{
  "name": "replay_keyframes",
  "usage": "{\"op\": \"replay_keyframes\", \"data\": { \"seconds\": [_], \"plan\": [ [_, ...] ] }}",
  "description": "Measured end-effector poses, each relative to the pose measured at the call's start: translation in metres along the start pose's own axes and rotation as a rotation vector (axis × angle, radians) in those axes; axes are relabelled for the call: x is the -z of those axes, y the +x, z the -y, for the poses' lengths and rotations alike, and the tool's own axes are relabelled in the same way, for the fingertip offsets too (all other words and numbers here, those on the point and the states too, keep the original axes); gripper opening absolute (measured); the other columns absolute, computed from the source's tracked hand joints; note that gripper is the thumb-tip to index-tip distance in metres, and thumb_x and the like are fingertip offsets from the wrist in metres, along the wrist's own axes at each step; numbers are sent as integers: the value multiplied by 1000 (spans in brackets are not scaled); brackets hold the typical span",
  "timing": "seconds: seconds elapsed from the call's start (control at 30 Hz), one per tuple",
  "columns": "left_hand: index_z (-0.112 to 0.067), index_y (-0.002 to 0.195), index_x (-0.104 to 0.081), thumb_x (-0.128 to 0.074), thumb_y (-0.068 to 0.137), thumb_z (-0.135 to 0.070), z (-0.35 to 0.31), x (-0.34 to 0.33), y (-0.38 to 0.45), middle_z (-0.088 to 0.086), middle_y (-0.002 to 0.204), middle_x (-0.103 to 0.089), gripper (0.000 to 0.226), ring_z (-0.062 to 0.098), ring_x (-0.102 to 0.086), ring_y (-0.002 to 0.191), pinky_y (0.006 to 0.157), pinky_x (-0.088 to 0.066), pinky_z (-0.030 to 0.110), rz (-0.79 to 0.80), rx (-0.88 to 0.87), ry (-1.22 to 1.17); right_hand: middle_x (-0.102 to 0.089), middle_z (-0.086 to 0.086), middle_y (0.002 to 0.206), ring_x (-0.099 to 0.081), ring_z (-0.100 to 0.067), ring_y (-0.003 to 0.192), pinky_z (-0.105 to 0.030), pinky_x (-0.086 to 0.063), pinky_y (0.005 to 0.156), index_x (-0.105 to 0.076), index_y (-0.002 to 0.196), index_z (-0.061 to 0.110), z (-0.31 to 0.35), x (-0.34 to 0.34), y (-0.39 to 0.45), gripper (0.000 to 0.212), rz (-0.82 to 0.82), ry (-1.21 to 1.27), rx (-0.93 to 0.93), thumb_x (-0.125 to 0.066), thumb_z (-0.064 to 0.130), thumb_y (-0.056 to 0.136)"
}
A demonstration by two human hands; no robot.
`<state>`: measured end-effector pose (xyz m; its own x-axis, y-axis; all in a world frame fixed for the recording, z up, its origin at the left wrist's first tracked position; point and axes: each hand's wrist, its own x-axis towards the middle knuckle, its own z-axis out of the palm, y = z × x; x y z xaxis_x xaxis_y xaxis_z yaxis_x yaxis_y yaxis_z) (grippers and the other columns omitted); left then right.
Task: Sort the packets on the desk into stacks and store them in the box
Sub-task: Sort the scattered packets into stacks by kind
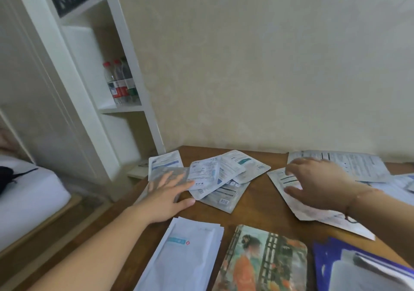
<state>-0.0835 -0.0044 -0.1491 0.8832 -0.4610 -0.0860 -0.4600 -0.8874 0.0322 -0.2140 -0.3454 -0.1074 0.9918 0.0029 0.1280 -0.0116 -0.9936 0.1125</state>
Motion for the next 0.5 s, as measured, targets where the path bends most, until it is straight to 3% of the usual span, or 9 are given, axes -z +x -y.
{"op": "replay_keyframes", "data": {
  "seconds": [0.1,0.23,0.37,0.43,0.5],
  "plan": [
    [-49,140,-42,-48,92,-60,-7,-1,1,-21,156,-25,49,10,-5,149,121,4,48,-139,-35,-100,-52,10,137,-54,-17,121,-35,-50,92,-47,135,35,37,9,13,51,-19,129,78,-46,58,90],
    [-36,135,-56,-49,97,-48,-19,2,2,-14,139,-55,40,7,-45,130,115,-20,29,-303,-248,99,-48,9,145,-51,-19,126,-35,-49,93,-44,140,35,66,11,17,53,19,166,119,-48,54,91],
    [-26,123,-64,-35,103,-39,-29,14,-2,-4,117,-70,38,18,-62,103,92,-49,37,-321,-415,304,-50,8,142,-52,-20,125,-36,-48,96,-43,140,35,65,6,8,54,44,174,123,-50,53,90],
    [-19,106,-72,-31,99,-36,-34,21,-4,-1,97,-75,45,20,-68,84,73,-56,38,-485,-495,270,-44,7,147,-46,-19,131,-38,-46,101,-37,145,32,59,4,2,62,18,193,104,-55,50,88],
    [-15,97,-75,-40,96,-28,-43,30,-13,-1,89,-76,38,15,-71,76,63,-58,32,-698,-608,151,-31,8,155,-30,-16,142,-33,-40,107,-22,151,31,56,9,-5,77,-81,230,104,-61,43,86]
  ]
}}
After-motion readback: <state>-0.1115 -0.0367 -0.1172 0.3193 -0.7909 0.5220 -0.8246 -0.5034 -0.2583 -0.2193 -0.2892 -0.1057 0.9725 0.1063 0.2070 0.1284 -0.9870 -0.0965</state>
